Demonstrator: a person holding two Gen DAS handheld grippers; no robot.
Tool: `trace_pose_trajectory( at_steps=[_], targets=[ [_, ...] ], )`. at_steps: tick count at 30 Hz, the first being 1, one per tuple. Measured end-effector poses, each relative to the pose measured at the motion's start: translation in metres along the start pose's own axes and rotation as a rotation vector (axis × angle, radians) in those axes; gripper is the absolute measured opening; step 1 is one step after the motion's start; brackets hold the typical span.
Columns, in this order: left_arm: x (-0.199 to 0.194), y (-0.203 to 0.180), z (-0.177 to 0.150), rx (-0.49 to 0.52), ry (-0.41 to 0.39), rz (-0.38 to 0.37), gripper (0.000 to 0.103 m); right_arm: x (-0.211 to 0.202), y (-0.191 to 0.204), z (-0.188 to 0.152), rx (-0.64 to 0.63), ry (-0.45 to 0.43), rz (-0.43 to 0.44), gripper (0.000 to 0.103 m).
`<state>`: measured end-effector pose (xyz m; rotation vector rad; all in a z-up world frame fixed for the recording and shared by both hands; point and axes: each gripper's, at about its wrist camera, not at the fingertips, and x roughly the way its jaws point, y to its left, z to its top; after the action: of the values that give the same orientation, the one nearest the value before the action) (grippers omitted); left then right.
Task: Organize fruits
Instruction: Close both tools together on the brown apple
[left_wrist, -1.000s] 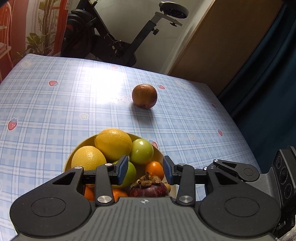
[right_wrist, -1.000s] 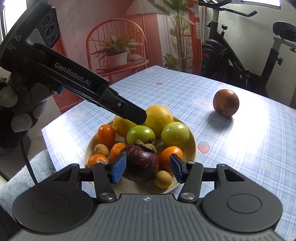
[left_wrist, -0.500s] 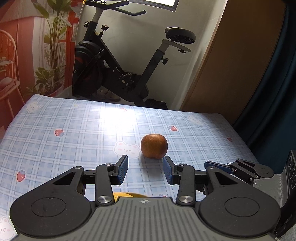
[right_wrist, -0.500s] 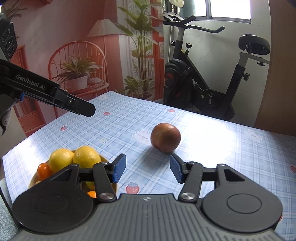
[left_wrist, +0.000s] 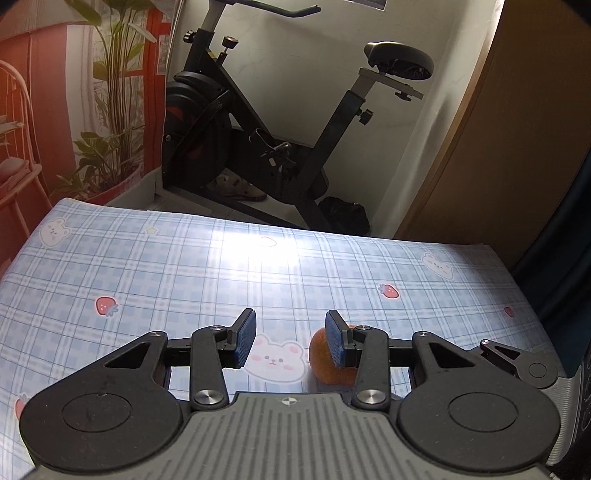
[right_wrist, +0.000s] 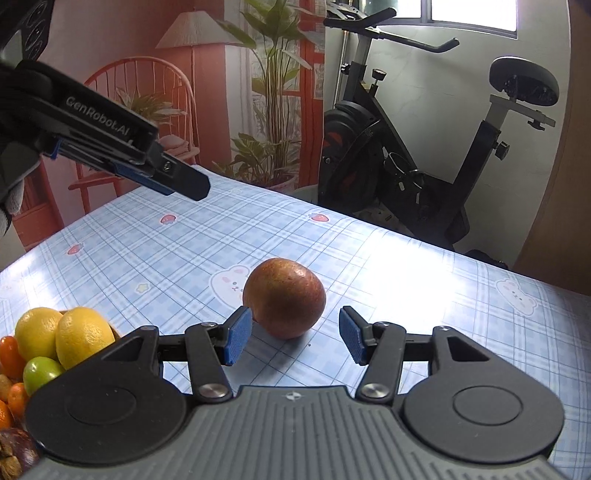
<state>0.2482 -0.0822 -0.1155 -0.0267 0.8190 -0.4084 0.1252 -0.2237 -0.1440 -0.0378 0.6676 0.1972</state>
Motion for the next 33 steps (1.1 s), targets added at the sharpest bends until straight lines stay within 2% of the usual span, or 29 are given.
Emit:
trace_pose_trajectory(
  at_steps=[9,13,23,27,33],
  targets=[
    [0.046,0.010,-0.001,-0.108,0.107,-0.075,0.043,0.028,-0.009,-0.009,-0.006,0.035,0.078,0.057],
    [0.052,0.007,-0.006,-0.112,0.127,-0.098,0.043,0.033,-0.012,-0.010,-0.003,0.032,0.098,0.061],
    [0.056,0.006,-0.010,-0.156,0.134,-0.177,0.043,0.043,-0.016,-0.008,0.004,0.023,0.108,0.061],
    [0.061,0.000,-0.012,-0.138,0.143,-0.215,0.043,0.045,-0.018,-0.008,0.010,0.013,0.116,0.059],
    [0.063,-0.002,-0.013,-0.145,0.139,-0.218,0.043,0.046,-0.018,-0.009,0.029,0.008,0.113,0.055]
  ],
)
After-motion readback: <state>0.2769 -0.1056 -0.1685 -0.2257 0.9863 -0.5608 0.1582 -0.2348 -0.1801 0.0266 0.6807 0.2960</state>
